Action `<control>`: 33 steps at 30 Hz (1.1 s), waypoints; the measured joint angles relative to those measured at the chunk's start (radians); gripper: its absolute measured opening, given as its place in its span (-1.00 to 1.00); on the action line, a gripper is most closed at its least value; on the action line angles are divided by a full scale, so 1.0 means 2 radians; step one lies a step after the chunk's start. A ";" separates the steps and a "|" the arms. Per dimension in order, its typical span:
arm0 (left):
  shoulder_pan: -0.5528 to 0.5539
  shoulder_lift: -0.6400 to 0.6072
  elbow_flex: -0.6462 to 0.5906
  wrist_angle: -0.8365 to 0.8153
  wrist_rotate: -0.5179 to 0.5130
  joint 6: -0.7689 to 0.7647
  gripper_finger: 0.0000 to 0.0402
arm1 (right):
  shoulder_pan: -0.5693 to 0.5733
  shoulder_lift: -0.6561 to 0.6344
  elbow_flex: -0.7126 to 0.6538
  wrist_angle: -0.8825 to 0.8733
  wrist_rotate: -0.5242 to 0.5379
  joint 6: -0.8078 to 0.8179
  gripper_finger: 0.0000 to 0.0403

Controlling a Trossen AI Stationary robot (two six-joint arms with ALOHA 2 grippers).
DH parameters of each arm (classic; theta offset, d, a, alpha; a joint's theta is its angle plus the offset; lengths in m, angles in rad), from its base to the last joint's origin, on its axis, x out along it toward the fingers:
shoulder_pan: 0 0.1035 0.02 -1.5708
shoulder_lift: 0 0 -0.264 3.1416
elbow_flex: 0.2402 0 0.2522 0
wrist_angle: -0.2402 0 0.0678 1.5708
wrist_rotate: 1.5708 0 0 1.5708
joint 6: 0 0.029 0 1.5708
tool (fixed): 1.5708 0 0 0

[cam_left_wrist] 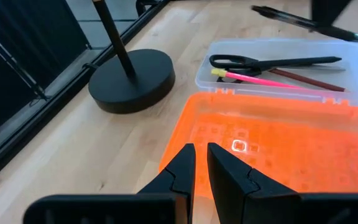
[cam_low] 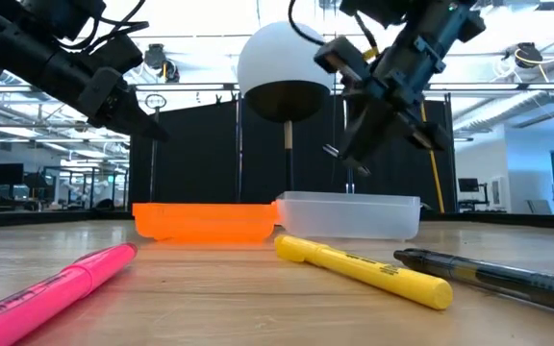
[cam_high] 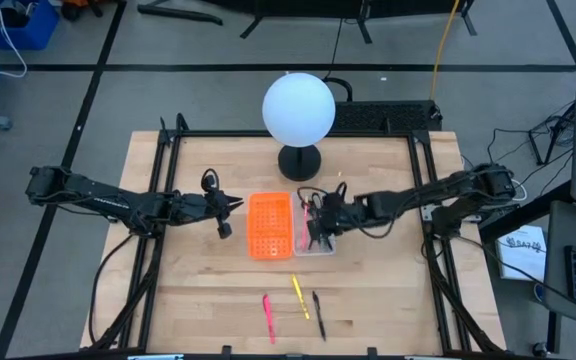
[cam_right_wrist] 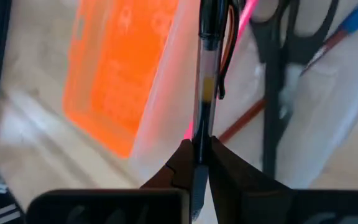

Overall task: Pick & place school supplies into a supply box
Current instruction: Put the right black pen into the pencil box

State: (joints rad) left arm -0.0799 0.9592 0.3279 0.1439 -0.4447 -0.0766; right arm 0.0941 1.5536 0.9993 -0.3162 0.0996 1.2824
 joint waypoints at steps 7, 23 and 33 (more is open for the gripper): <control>0.000 0.000 0.000 -0.004 -0.001 0.002 -0.75 | -0.032 0.000 0.001 -0.055 0.003 -0.040 -0.91; 0.000 0.000 0.000 -0.006 -0.001 -0.012 -0.75 | -0.032 -0.001 -0.101 0.069 0.005 0.008 -0.80; 0.000 0.000 0.000 -0.009 -0.001 -0.012 -0.75 | -0.020 0.000 -0.102 0.111 -0.001 -0.006 -0.45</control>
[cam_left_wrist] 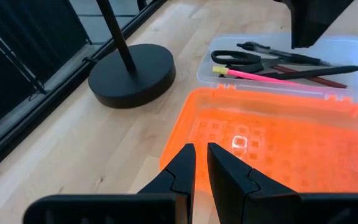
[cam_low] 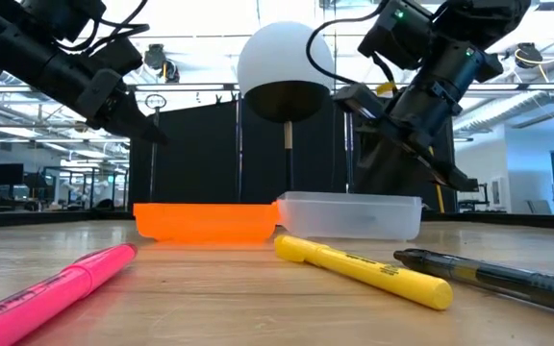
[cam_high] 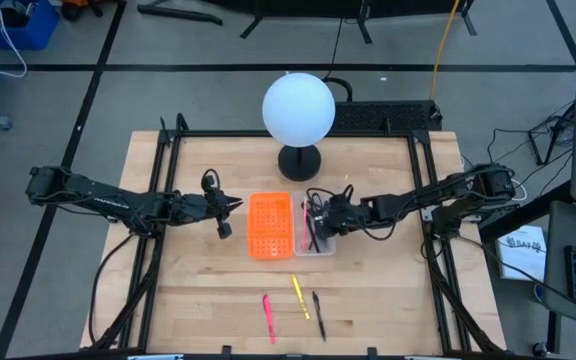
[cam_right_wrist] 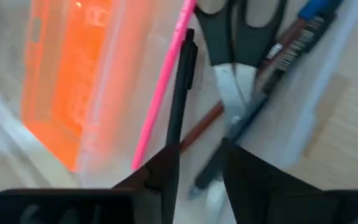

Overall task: Pick & place school supplies into a supply box
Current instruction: Put the right black pen into the pencil box, then put the pink pen into the pencil box

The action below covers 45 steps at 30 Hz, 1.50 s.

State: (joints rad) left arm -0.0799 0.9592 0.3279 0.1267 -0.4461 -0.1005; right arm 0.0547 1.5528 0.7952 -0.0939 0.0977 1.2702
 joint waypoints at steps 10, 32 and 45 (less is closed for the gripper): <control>0.000 0.000 0.000 -0.002 0.000 0.000 -0.75 | 0.019 -0.004 0.003 0.007 0.005 -0.060 -0.42; -0.001 0.001 0.000 -0.030 0.029 0.017 -0.75 | 0.140 -0.139 -0.007 -0.052 0.197 -0.302 -0.72; -0.025 0.001 0.000 -0.022 0.037 0.022 -0.75 | 0.186 -0.239 -0.168 0.080 0.296 -0.405 -0.99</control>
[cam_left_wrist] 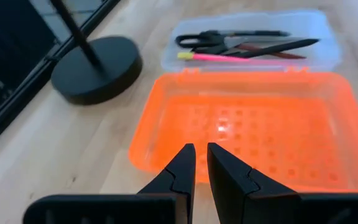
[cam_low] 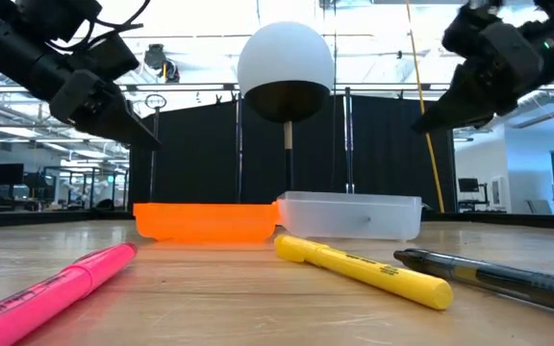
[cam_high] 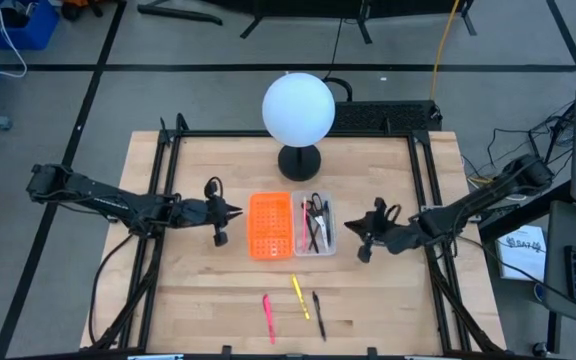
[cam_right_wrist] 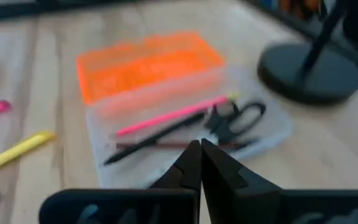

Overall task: Pick & place school supplies into a supply box
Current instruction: Put the pink pen into the pencil box

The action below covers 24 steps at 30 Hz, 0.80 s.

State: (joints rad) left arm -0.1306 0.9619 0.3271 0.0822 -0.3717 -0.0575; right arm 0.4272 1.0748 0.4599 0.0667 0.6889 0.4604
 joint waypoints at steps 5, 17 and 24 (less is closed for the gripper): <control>-0.016 0.000 0.000 0.012 -0.015 0.022 -0.75 | -0.009 -0.060 -0.124 0.223 -0.045 -0.104 -1.00; -0.016 0.000 0.000 0.066 -0.025 0.081 -0.75 | -0.101 -0.223 -0.165 0.288 -0.256 -0.235 -1.00; -0.016 0.000 0.000 0.065 -0.025 0.010 -0.75 | -0.102 -0.273 -0.166 0.258 -0.306 -0.253 -1.00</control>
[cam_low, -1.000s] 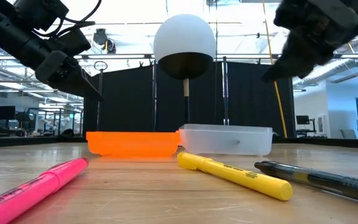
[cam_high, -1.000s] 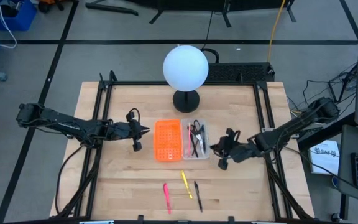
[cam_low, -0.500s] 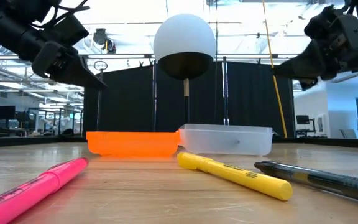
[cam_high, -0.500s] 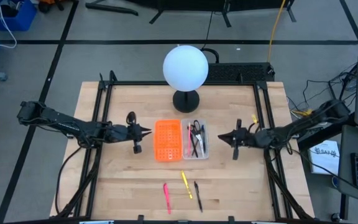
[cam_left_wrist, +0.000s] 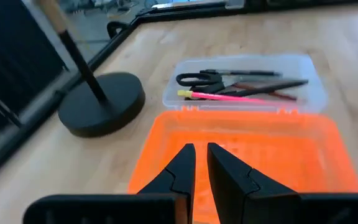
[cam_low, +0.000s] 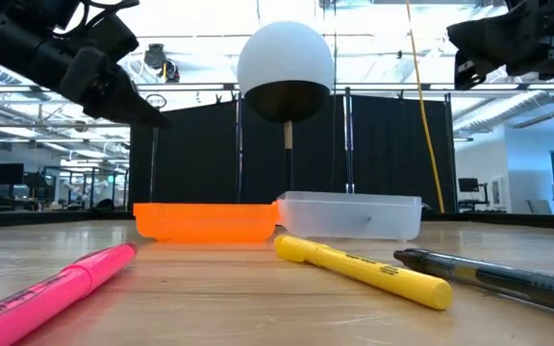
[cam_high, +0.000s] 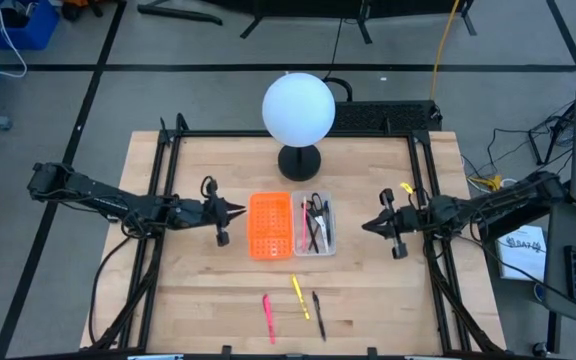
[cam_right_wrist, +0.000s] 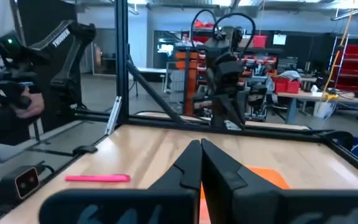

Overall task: Pick & place school supplies into a supply box
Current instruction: Put the pink pen into the pencil box

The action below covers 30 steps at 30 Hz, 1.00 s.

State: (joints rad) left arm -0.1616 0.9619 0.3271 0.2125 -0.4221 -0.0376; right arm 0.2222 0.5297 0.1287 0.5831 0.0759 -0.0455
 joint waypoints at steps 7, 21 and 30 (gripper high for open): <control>-0.017 0.000 0.000 -0.001 -0.001 -0.095 -0.75 | -0.011 -0.007 0.000 -0.006 -0.013 -0.029 -1.00; -0.228 0.136 0.138 -0.033 -0.151 -0.188 -0.98 | -0.016 -0.058 0.000 -0.083 -0.119 0.004 -1.00; -0.252 0.358 0.372 -0.156 -0.017 -0.132 -0.98 | -0.016 -0.135 0.000 -0.142 -0.118 0.018 -1.00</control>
State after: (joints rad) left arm -0.6665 1.6776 1.0706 -0.0987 -0.4567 -0.3023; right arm 0.1895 0.2600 0.1287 0.2990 -0.1599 -0.0096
